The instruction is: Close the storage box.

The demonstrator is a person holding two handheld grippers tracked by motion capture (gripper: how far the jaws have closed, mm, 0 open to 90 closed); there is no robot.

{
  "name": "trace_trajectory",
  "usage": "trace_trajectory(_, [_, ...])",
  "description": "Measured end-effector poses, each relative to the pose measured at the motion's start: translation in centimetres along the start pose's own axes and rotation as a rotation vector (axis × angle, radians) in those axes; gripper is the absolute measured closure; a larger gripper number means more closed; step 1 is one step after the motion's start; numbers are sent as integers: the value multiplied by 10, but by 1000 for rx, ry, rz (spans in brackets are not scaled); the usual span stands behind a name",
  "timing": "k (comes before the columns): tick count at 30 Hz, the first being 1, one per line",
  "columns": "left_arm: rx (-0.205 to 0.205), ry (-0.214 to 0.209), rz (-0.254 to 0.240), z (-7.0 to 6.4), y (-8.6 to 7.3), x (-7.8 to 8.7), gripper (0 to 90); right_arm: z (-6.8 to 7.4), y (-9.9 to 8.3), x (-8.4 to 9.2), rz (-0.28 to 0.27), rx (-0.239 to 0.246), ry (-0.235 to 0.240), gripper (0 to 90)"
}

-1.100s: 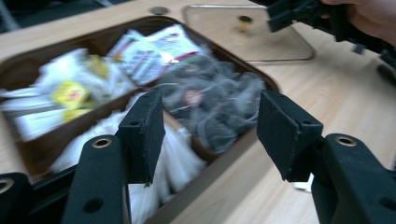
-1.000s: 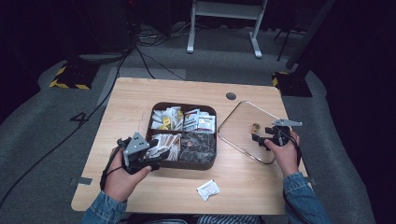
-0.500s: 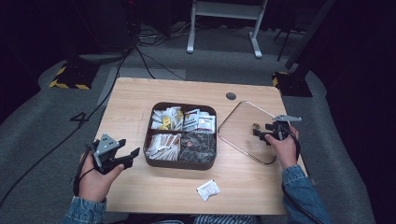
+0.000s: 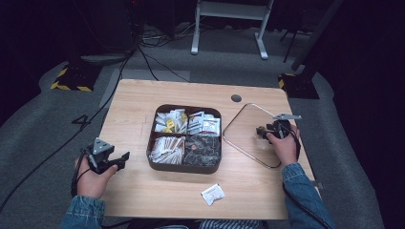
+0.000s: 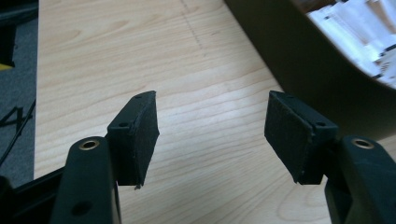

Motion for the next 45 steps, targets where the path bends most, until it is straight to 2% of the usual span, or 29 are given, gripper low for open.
trace_trajectory(5, [5, 9, 23, 6, -5, -8, 343, -1, -3, -5, 15, -15, 3, 429])
trace_trajectory(12, [1, 34, 58, 12, -14, -22, 331, 3, -3, -7, 24, 8, -10, 491])
trace_trajectory(14, [-8, 37, 66, 12, -17, -26, 331, 4, -3, -7, 23, 14, -6, 571])
trace_trajectory(15, [-16, 39, 72, 11, -17, -27, 329, 4, -3, -6, 21, 16, -1, 579])
trace_trajectory(19, [-15, 31, 71, 11, -19, -31, 324, 5, -3, -6, 19, 31, -12, 584])
trace_trajectory(24, [-23, 31, 66, 12, -20, -33, 302, 5, -3, -4, 5, 16, -12, 585])
trace_trajectory(33, [-13, 37, 59, 10, -21, -33, 288, 6, 8, 15, -49, 35, 10, 585])
trace_trajectory(38, [-21, 20, 72, 10, -21, -34, 240, 8, 16, 27, -82, 26, 43, 585])
trace_trajectory(45, [-19, 18, 75, 9, -21, -35, 215, 17, 30, 39, -99, 50, 78, 585])
Point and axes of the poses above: each handheld gripper's, and its own axes: x roughly backward along the jaws, y roughly out of its top, z roughly to its left, the point moved 2 cm from there along -x, roughly forward along the jaws, and after that the axes turned 6 degrees about x, right-handed, at the moved point
